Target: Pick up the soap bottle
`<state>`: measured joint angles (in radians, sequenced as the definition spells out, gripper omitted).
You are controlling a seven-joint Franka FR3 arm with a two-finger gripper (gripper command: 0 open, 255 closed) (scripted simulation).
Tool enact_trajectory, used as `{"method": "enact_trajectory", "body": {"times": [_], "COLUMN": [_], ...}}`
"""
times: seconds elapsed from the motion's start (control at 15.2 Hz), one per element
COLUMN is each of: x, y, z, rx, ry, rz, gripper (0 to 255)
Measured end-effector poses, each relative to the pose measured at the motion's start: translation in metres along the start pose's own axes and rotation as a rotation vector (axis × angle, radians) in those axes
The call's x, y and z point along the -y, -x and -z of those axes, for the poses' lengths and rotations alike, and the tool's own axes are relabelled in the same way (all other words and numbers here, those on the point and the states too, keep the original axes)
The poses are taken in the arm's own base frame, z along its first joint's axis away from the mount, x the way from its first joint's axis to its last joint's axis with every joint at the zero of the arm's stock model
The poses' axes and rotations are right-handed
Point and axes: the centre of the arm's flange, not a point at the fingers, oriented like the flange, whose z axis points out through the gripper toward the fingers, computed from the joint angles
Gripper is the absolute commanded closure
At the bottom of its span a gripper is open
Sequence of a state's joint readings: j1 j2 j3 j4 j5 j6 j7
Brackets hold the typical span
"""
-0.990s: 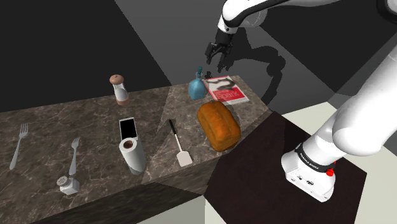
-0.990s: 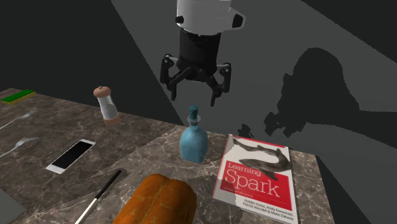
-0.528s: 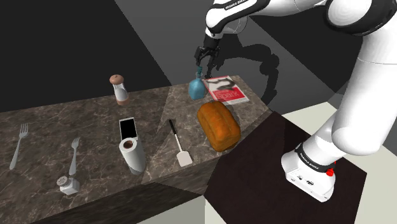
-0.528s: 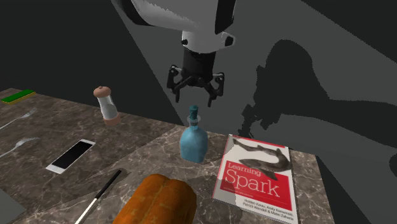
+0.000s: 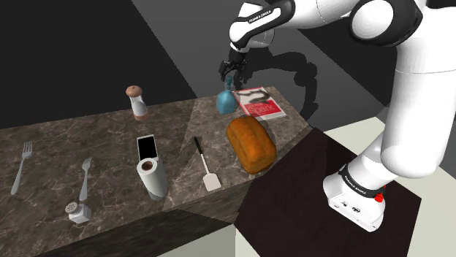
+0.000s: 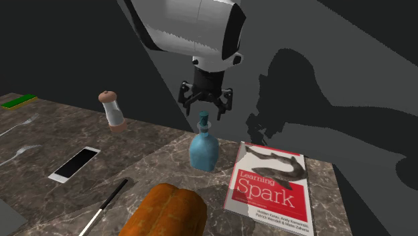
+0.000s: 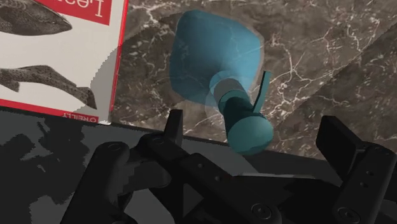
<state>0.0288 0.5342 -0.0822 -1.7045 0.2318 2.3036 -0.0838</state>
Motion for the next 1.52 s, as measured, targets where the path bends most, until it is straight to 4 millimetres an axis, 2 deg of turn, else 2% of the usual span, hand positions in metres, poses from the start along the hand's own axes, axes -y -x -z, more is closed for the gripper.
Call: {"method": "enact_trajectory", "body": {"times": [0.07, 0.13, 0.86, 1.52], "x": [0.0, -0.001, -0.001, 0.005], "y": [0.001, 0.0, 0.0, -0.004], "z": [-0.004, -0.006, -0.005, 0.045], "rx": [0.0, 0.0, -0.001, 0.0], "ry": [0.0, 0.0, 0.0, 0.0], "rz": [0.0, 0.0, 0.0, 0.0], "gripper": [0, 255, 255, 255]}}
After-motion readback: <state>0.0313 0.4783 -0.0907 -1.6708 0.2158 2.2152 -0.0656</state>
